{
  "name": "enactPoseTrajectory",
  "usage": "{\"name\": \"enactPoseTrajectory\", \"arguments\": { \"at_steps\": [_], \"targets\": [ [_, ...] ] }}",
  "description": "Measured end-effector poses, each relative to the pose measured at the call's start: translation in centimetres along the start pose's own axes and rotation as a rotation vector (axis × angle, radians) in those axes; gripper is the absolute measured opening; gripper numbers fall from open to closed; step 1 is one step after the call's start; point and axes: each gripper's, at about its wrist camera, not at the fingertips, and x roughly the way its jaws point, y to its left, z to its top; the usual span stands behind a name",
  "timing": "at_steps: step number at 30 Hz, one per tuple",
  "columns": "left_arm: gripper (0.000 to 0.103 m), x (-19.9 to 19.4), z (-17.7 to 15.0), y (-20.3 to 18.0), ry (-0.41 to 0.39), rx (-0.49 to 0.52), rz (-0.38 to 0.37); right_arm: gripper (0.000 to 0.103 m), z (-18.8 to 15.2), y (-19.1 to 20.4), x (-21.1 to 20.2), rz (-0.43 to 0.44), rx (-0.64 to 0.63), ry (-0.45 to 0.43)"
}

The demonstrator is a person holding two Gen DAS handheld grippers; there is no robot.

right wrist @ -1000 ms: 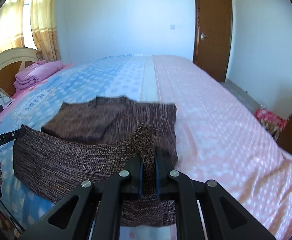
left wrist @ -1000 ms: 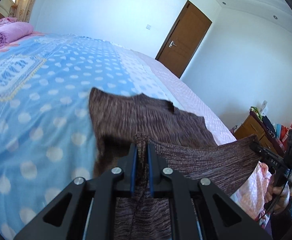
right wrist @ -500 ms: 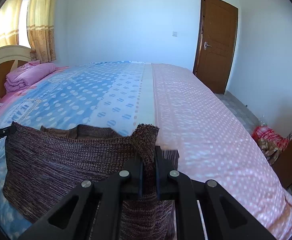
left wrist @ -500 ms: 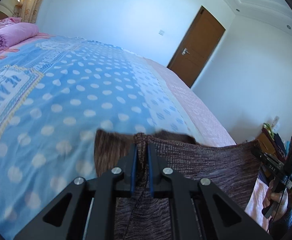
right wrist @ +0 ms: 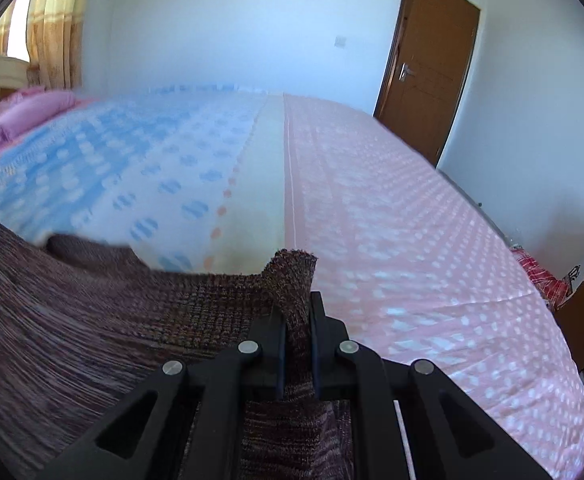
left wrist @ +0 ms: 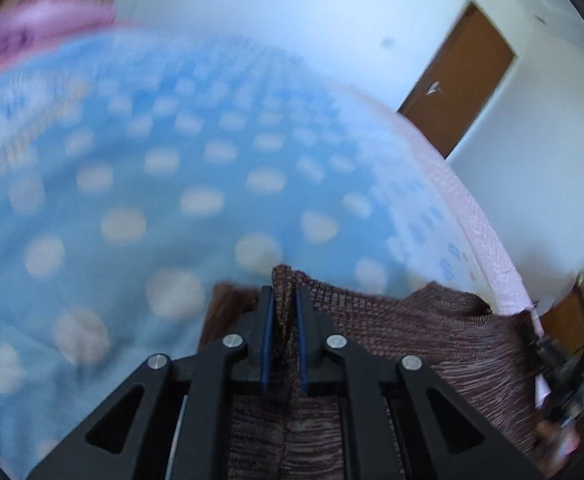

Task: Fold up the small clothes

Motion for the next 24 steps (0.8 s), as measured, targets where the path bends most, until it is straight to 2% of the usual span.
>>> {"name": "enactPoseTrajectory", "arguments": {
  "at_steps": [3, 4, 5, 7, 8, 10, 11, 12, 13, 14, 18, 22, 24],
  "targets": [
    [0.019, -0.1, 0.0, 0.5, -0.002, -0.025, 0.01, 0.013, 0.0, -0.3, 0.8, 0.025, 0.003, 0.032],
    [0.019, 0.0, 0.0, 0.4, 0.004, -0.025, 0.014, 0.02, -0.1, -0.1, 1.2, 0.019, -0.009, 0.054],
    [0.02, 0.0, 0.0, 0.3, 0.007, -0.02, 0.018, 0.033, -0.1, 0.1, 1.5, 0.009, -0.019, 0.072],
    [0.021, 0.2, 0.1, 0.1, 0.012, -0.012, 0.019, 0.05, 0.1, 0.2, 1.8, -0.04, -0.025, 0.088],
    [0.023, 0.0, 0.1, 0.2, 0.015, -0.015, 0.011, 0.053, 0.1, -0.2, 1.7, -0.034, -0.012, 0.089],
    [0.031, -0.8, 0.1, 0.6, 0.026, -0.032, -0.023, 0.053, 0.1, -1.9, 0.0, -0.003, 0.064, 0.053],
    [0.034, -1.4, 0.0, 0.8, 0.026, -0.037, -0.031, 0.053, -0.1, -3.3, -1.9, -0.004, 0.129, 0.0],
    [0.045, -2.0, -0.1, 0.9, 0.018, -0.036, -0.034, 0.053, -0.5, -4.6, -3.7, 0.002, 0.188, -0.043],
    [0.052, -3.2, -0.3, 0.9, 0.001, -0.029, -0.03, 0.053, -1.3, -6.3, -6.0, 0.013, 0.25, -0.076],
    [0.06, -4.6, -0.8, 0.8, -0.021, -0.013, -0.019, 0.053, -1.9, -7.2, -7.4, 0.019, 0.281, -0.082],
    [0.062, -8.4, -3.3, -0.8, -0.035, 0.086, -0.043, 0.053, -6.7, -9.0, -12.5, 0.103, 0.325, -0.023],
    [0.064, -10.9, -7.8, -3.1, -0.022, 0.182, -0.067, 0.053, -12.2, -7.0, -16.3, 0.159, 0.278, 0.023],
    [0.064, -11.5, -9.5, -3.9, -0.016, 0.203, -0.074, 0.053, -13.6, -5.5, -16.9, 0.159, 0.255, 0.04]
  ]
}}
